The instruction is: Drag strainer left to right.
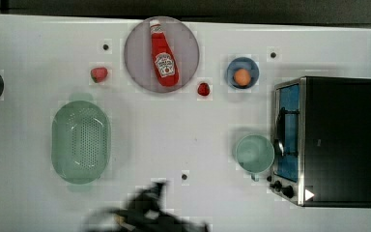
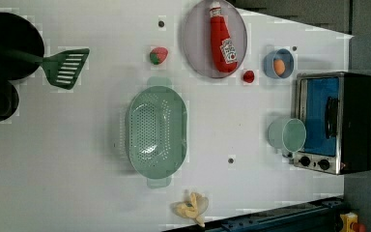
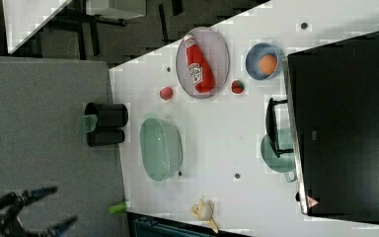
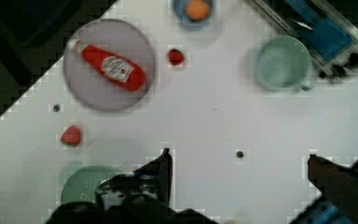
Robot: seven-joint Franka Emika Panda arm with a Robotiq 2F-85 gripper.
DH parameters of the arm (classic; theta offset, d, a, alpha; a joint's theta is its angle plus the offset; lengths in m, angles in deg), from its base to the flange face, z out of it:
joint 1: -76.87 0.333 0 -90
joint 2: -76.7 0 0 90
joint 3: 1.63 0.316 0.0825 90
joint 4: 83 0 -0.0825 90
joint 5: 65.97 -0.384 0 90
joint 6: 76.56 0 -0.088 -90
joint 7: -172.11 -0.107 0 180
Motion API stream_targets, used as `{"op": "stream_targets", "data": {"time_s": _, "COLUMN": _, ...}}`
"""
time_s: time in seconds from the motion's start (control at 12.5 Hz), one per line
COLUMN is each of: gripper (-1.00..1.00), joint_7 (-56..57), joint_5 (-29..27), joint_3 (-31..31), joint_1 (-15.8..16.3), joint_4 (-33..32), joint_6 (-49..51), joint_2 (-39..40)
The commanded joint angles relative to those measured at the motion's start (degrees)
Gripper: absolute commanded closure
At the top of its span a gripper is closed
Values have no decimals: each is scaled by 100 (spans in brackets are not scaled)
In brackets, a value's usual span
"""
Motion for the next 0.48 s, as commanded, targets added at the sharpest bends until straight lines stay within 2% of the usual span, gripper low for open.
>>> {"op": "stream_targets", "data": {"time_s": 0.08, "gripper": -100, "joint_7": -642, "joint_5": -66, "joint_3": 915, "joint_1": 198, "joint_4": -647, "joint_6": -395, "joint_2": 1090}}
{"op": "stream_targets", "data": {"time_s": 0.48, "gripper": -100, "joint_7": -3223, "joint_5": -65, "joint_3": 2246, "joint_1": 203, "joint_4": -728, "joint_6": -1788, "joint_2": 2514}}
